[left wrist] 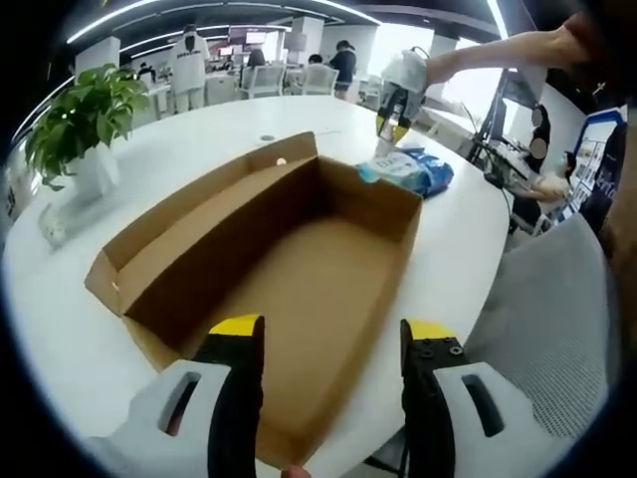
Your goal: Operate the shoe box by opening the lid, removing the specified soft item, and placing it in the target area until the item is outside and the box remains undamaged.
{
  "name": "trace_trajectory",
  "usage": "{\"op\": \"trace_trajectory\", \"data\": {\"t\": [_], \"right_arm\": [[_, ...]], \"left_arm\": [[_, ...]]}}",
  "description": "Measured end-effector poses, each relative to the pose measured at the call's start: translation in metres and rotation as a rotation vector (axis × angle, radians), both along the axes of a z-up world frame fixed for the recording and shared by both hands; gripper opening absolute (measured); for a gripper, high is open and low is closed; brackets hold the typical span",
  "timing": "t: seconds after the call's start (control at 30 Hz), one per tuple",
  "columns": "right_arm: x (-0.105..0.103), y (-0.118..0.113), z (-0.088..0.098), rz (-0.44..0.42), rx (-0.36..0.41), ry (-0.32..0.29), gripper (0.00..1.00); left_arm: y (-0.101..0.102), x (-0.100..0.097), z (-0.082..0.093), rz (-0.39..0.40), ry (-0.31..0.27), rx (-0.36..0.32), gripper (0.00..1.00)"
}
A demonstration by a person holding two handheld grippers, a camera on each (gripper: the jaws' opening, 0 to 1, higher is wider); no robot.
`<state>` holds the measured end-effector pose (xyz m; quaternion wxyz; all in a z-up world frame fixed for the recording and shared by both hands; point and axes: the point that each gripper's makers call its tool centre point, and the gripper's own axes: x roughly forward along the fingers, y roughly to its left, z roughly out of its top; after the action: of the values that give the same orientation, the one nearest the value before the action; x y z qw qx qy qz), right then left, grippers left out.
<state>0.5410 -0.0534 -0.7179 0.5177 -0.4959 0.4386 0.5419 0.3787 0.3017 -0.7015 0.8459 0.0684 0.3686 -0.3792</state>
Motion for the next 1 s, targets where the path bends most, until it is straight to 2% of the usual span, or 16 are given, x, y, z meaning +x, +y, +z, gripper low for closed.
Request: {"op": "trace_trajectory", "data": {"t": [0.33,0.5,1.0], "right_arm": [[0.002,-0.002,-0.003,-0.004,-0.006,0.004,0.23],[0.002,-0.005,-0.003,-0.022,-0.013,0.001,0.21],[0.009,-0.01,0.016,-0.131,0.032,-0.037,0.27]], "left_arm": [[0.004,0.0,-0.002,0.006,0.006,0.005,0.54],[0.002,0.0,0.0,0.006,0.003,0.004,0.54],[-0.001,-0.003,-0.002,-0.004,0.003,0.0,0.54]]}}
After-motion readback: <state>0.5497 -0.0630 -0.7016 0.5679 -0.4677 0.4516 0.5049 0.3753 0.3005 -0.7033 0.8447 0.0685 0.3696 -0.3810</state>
